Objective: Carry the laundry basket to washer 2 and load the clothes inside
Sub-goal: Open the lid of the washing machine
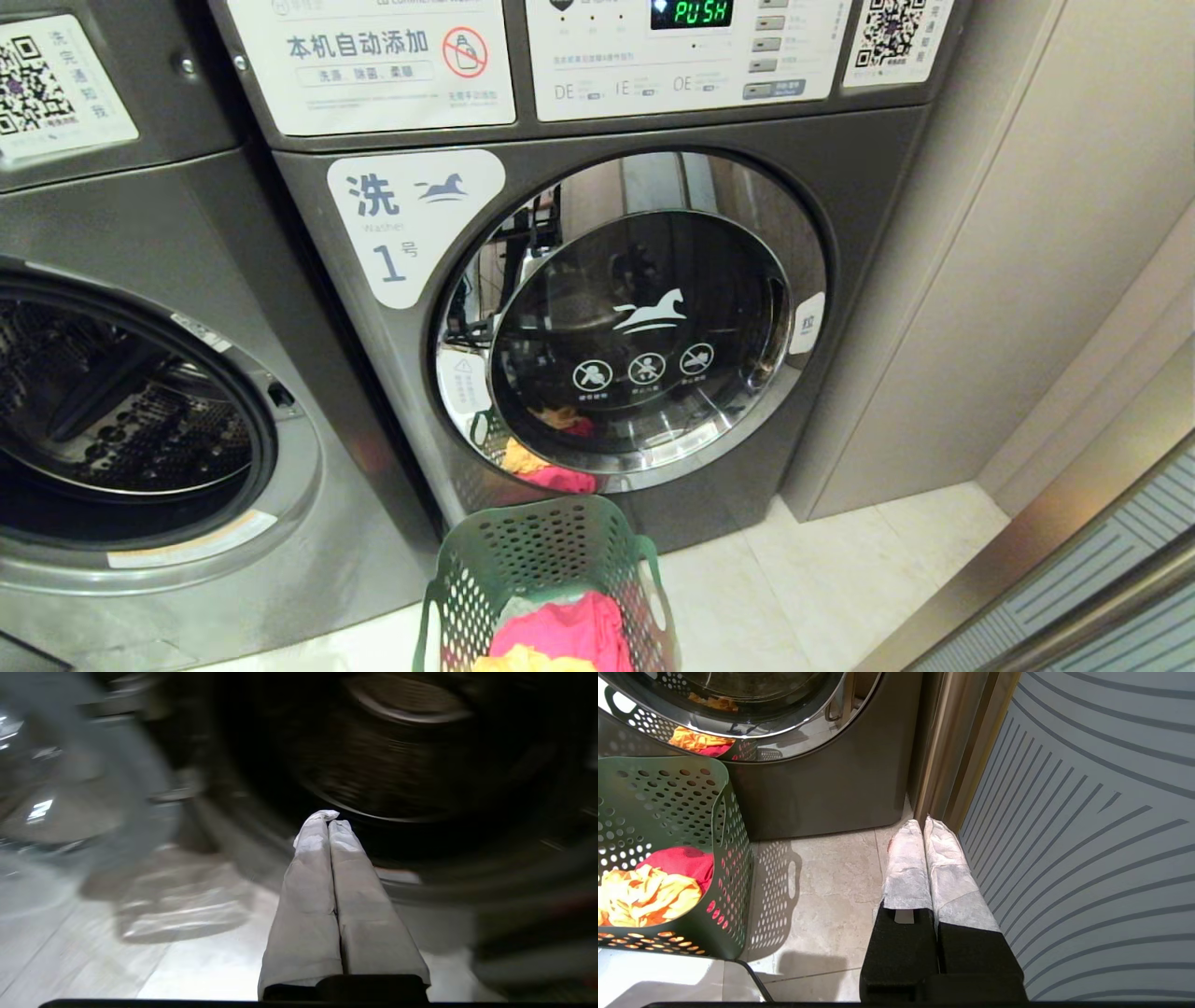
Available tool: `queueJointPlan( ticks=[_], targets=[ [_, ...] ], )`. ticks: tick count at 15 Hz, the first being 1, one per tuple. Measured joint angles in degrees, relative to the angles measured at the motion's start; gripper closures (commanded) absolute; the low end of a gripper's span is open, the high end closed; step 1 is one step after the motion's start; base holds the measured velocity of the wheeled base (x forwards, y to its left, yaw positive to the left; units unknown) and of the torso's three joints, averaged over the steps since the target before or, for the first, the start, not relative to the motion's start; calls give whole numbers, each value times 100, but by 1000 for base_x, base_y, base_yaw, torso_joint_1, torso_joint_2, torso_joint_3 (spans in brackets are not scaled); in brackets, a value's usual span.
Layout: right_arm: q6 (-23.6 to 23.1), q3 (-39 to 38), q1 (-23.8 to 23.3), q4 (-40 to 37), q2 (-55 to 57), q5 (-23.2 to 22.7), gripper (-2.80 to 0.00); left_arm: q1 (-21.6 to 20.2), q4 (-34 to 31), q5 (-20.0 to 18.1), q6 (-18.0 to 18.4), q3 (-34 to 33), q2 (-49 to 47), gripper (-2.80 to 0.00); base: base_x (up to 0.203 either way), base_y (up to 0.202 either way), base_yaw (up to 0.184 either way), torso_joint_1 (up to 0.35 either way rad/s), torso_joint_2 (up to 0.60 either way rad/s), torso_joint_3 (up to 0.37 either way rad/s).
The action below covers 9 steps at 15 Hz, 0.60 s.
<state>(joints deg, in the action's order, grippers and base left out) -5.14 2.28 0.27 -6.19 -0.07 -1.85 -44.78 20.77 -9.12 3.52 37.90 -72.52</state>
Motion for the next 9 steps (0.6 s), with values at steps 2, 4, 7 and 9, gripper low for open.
queueJointPlan(
  ticks=[2,4,7,9],
  targets=[
    [0,0,-2,-2,0,-1,0,1777,114,350,-24,-913,940,0,0,0,0,0,0,0],
    [0,0,-2,0,0,1,0,3169,180,711,-18,-2061,2165,0,0,0,0,0,0,0],
    [0,0,-6,0,0,1,0,4080,-197,964,175,-3274,3975,0,0,0,0,0,0,0],
    [0,0,0,-2,0,1,0,4243,-746,913,375,-3651,5026,0,0,0,0,0,0,0]
  ],
)
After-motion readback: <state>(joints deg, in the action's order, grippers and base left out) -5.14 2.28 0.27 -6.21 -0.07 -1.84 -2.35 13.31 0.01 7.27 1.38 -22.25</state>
